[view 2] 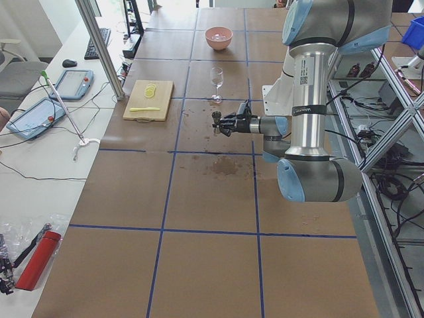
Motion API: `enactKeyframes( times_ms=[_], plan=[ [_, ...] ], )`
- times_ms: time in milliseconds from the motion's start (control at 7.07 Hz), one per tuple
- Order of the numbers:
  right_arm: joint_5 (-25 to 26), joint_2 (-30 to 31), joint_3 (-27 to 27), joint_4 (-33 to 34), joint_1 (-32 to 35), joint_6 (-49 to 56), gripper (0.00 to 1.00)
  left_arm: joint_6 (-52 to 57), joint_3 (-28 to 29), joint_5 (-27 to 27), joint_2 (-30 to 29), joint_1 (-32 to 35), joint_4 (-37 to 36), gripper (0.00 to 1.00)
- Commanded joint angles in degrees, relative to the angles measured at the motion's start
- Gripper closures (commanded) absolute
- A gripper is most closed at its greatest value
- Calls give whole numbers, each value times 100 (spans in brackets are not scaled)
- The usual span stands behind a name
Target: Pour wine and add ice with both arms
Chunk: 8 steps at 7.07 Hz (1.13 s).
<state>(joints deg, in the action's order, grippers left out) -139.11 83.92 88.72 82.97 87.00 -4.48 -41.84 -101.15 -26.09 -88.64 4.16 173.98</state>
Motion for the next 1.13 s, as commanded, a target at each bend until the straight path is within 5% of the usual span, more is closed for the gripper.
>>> enactKeyframes(
  times_ms=[0, 424, 707, 990],
  plan=[
    [-195, 1, 40, 0, -7, -1, 0, 1006, -159, -36, -740, -3, -101, 100],
    [-196, 1, 40, 0, -16, -1, 0, 1511, -476, -475, -1758, -3, -2195, 100],
    [-196, 1, 40, 0, -77, -1, 0, 1521, -485, -861, -1964, 163, -2562, 100],
    [-196, 1, 40, -8, -86, -1, 0, 2264, -677, -994, -2305, 234, -3709, 100]
  ],
)
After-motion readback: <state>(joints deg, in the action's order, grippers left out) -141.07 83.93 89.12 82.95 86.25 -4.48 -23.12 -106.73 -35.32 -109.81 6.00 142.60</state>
